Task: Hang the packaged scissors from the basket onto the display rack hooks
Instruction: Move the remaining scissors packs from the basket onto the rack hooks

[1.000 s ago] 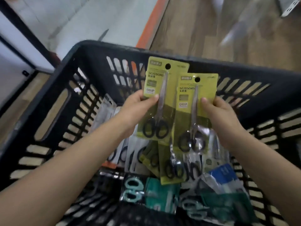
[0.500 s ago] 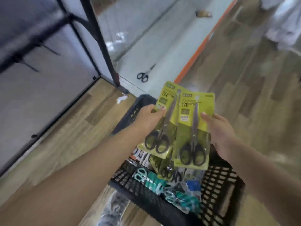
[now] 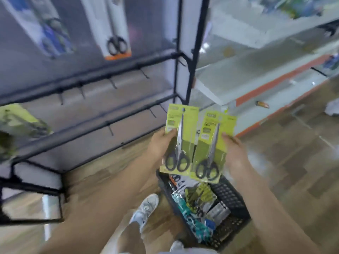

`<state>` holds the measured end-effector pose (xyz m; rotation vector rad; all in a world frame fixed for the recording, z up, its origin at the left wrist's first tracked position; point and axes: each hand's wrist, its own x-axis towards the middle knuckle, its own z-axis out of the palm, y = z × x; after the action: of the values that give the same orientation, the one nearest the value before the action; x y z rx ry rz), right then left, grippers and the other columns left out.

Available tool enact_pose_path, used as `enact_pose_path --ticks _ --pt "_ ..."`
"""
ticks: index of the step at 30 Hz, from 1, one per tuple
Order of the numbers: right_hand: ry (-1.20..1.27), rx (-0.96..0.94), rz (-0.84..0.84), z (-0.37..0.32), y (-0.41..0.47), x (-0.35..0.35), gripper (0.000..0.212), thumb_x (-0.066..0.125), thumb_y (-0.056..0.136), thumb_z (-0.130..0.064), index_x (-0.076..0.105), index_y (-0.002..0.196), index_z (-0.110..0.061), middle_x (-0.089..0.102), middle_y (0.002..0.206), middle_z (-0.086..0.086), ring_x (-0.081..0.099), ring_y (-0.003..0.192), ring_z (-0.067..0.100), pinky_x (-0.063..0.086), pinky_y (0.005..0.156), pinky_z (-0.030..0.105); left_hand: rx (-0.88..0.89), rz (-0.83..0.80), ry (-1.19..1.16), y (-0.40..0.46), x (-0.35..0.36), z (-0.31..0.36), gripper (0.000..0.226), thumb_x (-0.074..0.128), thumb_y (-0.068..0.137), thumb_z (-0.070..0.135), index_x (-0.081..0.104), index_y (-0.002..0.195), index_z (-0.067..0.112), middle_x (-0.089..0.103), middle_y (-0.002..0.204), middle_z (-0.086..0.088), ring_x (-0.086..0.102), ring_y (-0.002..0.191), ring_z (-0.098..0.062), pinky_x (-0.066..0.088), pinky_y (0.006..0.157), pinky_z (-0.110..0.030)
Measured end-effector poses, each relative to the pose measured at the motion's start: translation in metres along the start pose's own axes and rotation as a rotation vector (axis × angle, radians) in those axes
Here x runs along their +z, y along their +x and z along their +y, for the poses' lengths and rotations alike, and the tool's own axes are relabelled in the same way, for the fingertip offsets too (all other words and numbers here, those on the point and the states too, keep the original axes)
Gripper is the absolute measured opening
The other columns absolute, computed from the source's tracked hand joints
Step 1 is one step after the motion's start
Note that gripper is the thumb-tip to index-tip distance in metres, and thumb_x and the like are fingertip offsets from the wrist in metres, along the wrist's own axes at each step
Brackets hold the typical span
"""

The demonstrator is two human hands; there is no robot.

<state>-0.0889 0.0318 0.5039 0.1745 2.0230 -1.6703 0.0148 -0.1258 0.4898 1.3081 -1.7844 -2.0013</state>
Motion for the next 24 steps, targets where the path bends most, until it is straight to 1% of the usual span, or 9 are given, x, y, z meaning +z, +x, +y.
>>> enact_pose_path --ticks 1,2,4,6,9,12,15,19,24 --pt "0.027 0.018 -0.027 -0.003 -0.013 0.007 0.045 0.053 0.094 -0.031 0.047 0.134 -0.009 0.047 0.139 0.002 0.043 0.127 0.021 0.034 0.099 0.030 -0.023 0.039 -0.015 -0.013 -0.015 0.000 0.021 0.059 0.092 0.029 0.066 0.077 0.016 0.068 0.083 -0.008 0.061 0.070 -0.018 0.051 0.070 -0.027" --pt "0.039 0.026 -0.061 -0.005 -0.024 0.013 0.037 0.053 0.095 -0.029 0.051 0.124 -0.007 0.053 0.130 0.004 0.049 0.120 0.023 0.037 0.096 0.031 -0.043 0.084 -0.032 -0.028 -0.031 0.000 0.024 0.058 0.092 0.028 0.062 0.072 0.016 0.067 0.080 -0.010 0.062 0.065 -0.016 0.052 0.064 -0.021" --pt "0.056 0.027 -0.101 -0.010 -0.052 0.027 0.015 0.052 0.096 -0.022 0.052 0.108 -0.014 0.061 0.108 0.005 0.056 0.097 0.023 0.043 0.083 0.030 -0.078 0.168 -0.055 -0.057 -0.062 -0.002 0.028 0.055 0.094 0.024 0.055 0.069 0.012 0.058 0.067 -0.007 0.056 0.045 -0.005 0.042 0.042 -0.012" --pt "0.043 0.034 -0.156 -0.008 -0.076 0.044 0.019 0.052 0.096 -0.019 0.056 0.113 -0.012 0.061 0.110 0.006 0.057 0.083 0.022 0.046 0.080 0.031 -0.139 0.195 -0.141 -0.084 -0.090 -0.010 0.023 0.055 0.094 0.024 0.061 0.084 0.005 0.060 0.073 -0.010 0.057 0.047 -0.011 0.043 0.043 -0.019" --pt "-0.098 0.033 -0.249 0.014 -0.098 0.075 0.035 0.057 0.092 -0.027 0.057 0.122 -0.010 0.058 0.126 0.012 0.058 0.103 0.031 0.044 0.099 0.046 -0.196 0.250 -0.272 -0.112 -0.134 -0.030 0.021 0.058 0.093 0.023 0.063 0.094 0.003 0.062 0.072 -0.009 0.058 0.050 -0.018 0.046 0.047 -0.023" --pt "-0.199 0.026 -0.330 0.030 -0.127 0.119 0.049 0.056 0.092 -0.036 0.049 0.133 -0.009 0.048 0.138 0.009 0.046 0.126 0.030 0.036 0.105 0.043 -0.257 0.286 -0.304 -0.127 -0.182 -0.051 0.031 0.060 0.091 0.026 0.063 0.106 -0.001 0.065 0.082 -0.011 0.061 0.069 -0.024 0.049 0.058 -0.028" --pt "-0.238 0.107 -0.379 0.032 -0.162 0.164 0.050 0.049 0.097 -0.028 0.037 0.141 -0.007 0.038 0.143 0.005 0.034 0.135 0.029 0.029 0.106 0.041 -0.290 0.334 -0.336 -0.136 -0.231 -0.065 0.034 0.060 0.091 0.029 0.061 0.108 0.000 0.067 0.093 -0.012 0.062 0.083 -0.027 0.050 0.074 -0.032" --pt "-0.361 0.122 -0.410 0.042 -0.189 0.229 0.050 0.049 0.097 -0.031 0.037 0.140 -0.007 0.033 0.149 0.013 0.033 0.135 0.032 0.029 0.105 0.044 -0.287 0.403 -0.382 -0.147 -0.298 -0.073 0.021 0.058 0.093 0.028 0.059 0.092 0.006 0.061 0.080 -0.006 0.058 0.072 -0.023 0.049 0.069 -0.031" --pt "-0.467 0.109 -0.456 0.032 -0.218 0.307 0.059 0.048 0.097 -0.037 0.028 0.146 -0.011 0.026 0.153 0.008 0.030 0.138 0.030 0.027 0.109 0.044 -0.248 0.468 -0.446 -0.153 -0.376 -0.067 0.031 0.055 0.094 0.031 0.057 0.109 0.004 0.061 0.087 -0.008 0.057 0.072 -0.021 0.045 0.062 -0.028"
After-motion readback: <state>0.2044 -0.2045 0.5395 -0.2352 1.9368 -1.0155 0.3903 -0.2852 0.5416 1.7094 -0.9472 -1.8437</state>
